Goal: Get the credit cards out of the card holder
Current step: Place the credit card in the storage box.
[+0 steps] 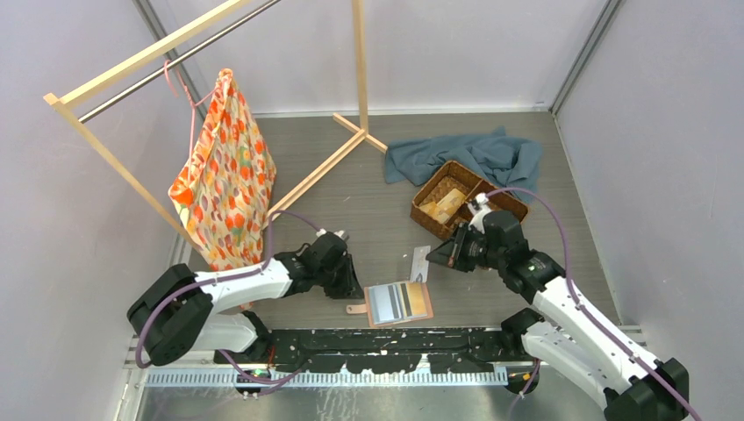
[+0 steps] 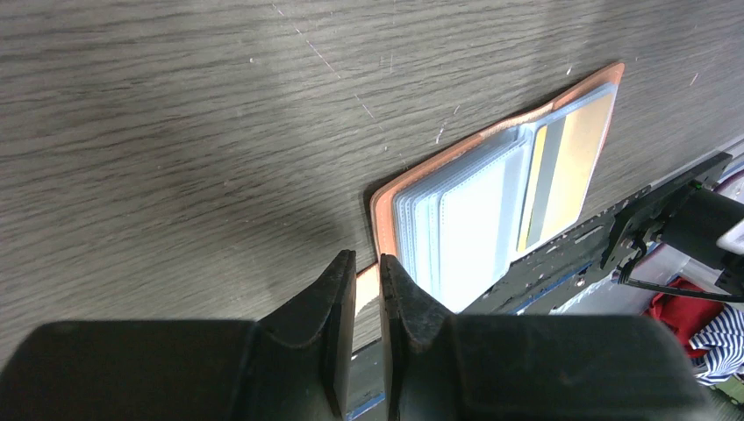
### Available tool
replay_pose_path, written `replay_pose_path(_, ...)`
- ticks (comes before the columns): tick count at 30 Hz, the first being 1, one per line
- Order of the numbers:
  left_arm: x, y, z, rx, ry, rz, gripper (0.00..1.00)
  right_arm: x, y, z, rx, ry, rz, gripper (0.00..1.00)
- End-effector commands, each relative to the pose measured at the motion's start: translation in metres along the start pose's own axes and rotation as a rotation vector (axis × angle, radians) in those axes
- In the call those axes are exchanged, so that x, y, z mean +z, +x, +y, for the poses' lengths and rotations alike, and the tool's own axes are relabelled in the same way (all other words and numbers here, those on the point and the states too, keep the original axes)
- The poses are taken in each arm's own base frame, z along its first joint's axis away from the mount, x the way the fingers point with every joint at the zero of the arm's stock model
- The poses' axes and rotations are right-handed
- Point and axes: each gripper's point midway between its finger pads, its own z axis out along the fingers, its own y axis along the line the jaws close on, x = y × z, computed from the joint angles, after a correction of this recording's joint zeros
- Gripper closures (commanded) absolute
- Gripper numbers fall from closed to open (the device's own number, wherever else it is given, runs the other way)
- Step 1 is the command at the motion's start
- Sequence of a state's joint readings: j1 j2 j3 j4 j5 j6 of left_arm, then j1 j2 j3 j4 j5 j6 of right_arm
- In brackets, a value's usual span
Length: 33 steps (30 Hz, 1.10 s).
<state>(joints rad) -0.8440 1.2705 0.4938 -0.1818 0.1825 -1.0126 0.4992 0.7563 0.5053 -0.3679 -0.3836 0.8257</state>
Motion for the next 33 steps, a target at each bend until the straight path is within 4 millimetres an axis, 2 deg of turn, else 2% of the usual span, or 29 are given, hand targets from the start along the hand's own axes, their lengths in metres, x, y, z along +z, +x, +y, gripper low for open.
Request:
replay_pose_path(1,-0.010,-0.012,-0.012,0.014,0.027,-0.048,0.82,-0.024,-0.043,-0.003,0.051,0.111,-0.180,0.99)
replay_pose_path(4,-0.012,-0.012,-0.010,0.009,0.026,-0.053,0.82,-0.039,-0.071,-0.008,0.124,0.159,-0.304,1.00)
replay_pose_path(11,-0.013,-0.012,-0.012,0.001,0.048,-0.058,0.82,-0.068,-0.135,-0.033,0.301,0.280,-0.633,0.99)
replay_pose_path(14,-0.014,-0.012,-0.009,0.000,0.048,-0.068,0.82,-0.089,-0.157,-0.054,0.389,0.373,-0.821,0.99)
replay_pose_path(19,-0.015,-0.010,-0.008,-0.013,0.066,-0.078,0.82,-0.112,-0.193,-0.064,0.518,0.416,-1.059,0.99)
replay_pose_path(24,-0.017,-0.006,-0.008,-0.014,0.080,-0.067,0.82,-0.123,-0.212,-0.088,0.706,0.478,-1.247,1.00)
replay_pose_path(29,-0.021,-0.004,-0.007,-0.015,0.090,-0.070,0.81,-0.136,-0.217,-0.109,0.844,0.498,-1.420,0.99)
replay_pose_path(33,-0.021,-0.003,-0.006,-0.017,0.092,-0.075,0.81,-0.135,-0.216,-0.125,0.929,0.521,-1.493,0.99)
